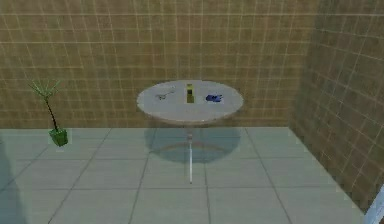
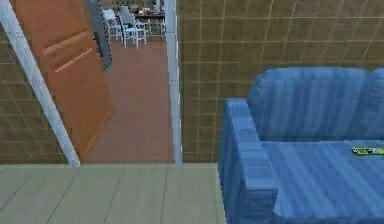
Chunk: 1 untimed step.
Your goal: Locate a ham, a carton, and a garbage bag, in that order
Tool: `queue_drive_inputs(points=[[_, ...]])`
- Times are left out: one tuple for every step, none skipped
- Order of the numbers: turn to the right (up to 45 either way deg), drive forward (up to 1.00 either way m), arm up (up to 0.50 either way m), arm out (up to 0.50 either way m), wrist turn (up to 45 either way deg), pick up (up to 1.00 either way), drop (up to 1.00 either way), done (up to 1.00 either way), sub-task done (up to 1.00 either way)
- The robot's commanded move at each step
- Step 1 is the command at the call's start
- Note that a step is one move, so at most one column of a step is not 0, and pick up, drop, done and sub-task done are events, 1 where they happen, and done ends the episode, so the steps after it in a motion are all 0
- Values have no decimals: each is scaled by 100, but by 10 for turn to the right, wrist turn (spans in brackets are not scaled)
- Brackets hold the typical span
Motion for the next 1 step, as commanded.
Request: queue_drive_inputs(points=[[450, 0, 0, 0, 0, 0, 0, 0, 0]])
